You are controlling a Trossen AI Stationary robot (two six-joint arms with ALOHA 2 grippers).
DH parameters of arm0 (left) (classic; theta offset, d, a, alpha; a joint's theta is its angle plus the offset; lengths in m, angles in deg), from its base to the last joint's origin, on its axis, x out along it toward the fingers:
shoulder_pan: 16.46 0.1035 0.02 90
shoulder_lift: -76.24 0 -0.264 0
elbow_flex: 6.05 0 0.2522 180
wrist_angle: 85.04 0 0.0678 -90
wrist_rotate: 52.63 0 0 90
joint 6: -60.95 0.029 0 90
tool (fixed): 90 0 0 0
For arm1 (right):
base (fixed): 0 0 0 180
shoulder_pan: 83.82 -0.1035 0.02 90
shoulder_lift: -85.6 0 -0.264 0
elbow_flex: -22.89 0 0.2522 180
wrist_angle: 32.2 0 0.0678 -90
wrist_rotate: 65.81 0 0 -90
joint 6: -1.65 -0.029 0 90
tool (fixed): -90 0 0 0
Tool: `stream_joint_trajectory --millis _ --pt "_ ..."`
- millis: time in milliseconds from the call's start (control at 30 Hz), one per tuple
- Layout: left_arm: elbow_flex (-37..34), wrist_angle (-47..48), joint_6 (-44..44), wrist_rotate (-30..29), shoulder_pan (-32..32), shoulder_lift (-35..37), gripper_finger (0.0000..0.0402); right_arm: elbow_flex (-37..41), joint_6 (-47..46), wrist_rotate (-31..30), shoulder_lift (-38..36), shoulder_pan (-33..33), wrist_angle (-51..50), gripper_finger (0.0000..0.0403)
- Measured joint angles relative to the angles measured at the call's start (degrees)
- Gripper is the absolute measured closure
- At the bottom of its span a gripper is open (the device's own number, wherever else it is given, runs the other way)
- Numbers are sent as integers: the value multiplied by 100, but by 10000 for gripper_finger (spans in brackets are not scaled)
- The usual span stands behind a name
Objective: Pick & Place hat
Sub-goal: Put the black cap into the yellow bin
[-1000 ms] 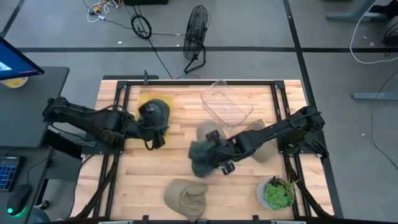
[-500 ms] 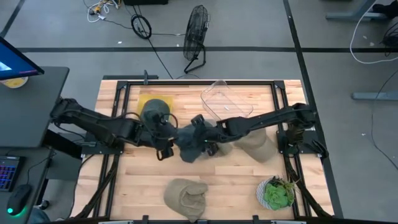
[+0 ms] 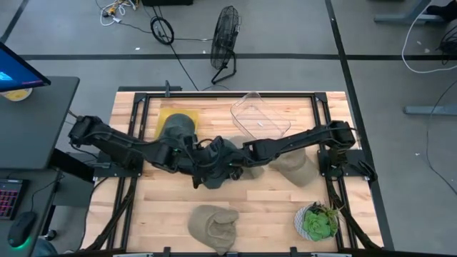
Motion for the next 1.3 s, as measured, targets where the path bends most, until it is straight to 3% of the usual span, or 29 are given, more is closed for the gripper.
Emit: stream_joint_trajectory --millis 200,300,433,767,1000,1300 --pt "0 46 -92 -13 165 -88 205 0 65 -73 -1 -143 -10 403" --pt "0 48 -148 9 227 -86 205 0 144 -464 -4 -245 176 403" --pt "0 37 -83 460 275 -100 205 2 424 -884 -4 -334 295 403" --pt "48 35 5 563 113 -128 205 2 337 -894 -11 -337 -576 403" --pt "32 -502 136 550 143 -128 205 2 126 -896 -11 -337 -377 403" --pt "20 -451 371 511 188 -349 205 11 118 -944 -11 -372 0 403"
